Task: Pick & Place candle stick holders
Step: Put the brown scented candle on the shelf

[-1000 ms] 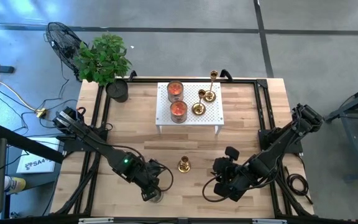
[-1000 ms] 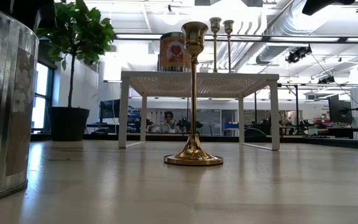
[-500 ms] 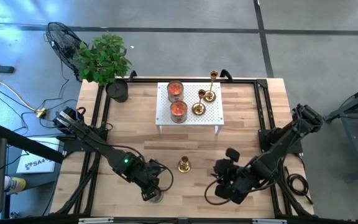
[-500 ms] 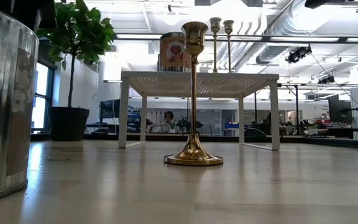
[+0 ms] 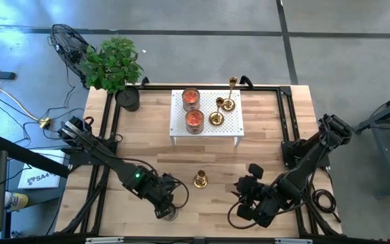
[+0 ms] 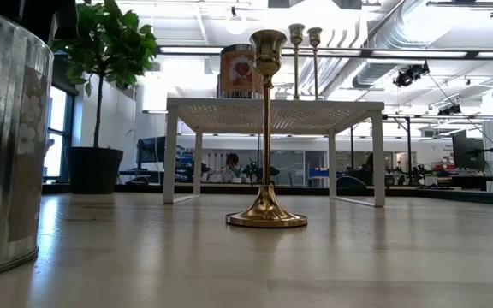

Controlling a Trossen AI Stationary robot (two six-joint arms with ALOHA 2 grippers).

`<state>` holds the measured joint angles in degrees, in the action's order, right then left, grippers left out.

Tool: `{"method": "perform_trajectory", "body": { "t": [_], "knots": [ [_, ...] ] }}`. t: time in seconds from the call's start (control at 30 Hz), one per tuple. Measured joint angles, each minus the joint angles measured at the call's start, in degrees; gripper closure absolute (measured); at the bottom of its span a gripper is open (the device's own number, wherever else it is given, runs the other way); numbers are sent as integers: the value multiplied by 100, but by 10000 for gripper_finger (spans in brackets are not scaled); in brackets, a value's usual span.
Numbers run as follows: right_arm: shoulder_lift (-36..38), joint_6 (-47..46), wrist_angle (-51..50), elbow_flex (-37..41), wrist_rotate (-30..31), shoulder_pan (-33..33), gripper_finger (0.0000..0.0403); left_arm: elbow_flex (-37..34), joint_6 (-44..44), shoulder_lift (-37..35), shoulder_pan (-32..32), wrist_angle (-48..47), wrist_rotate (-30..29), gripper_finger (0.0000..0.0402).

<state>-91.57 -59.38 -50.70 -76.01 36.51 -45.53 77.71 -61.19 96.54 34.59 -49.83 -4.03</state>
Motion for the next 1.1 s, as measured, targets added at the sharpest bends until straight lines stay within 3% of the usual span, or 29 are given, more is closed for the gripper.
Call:
{"method": "perform_trajectory", "body": {
  "t": [0.37, 1.1],
  "knots": [
    [0, -81, 6, 0, 21, 1, 274, -1, -226, 370, 1, 26, 245, 163],
    [-2, -63, 46, 2, 61, -1, 274, -2, -212, 370, 8, 24, 49, 163]
  ]
}}
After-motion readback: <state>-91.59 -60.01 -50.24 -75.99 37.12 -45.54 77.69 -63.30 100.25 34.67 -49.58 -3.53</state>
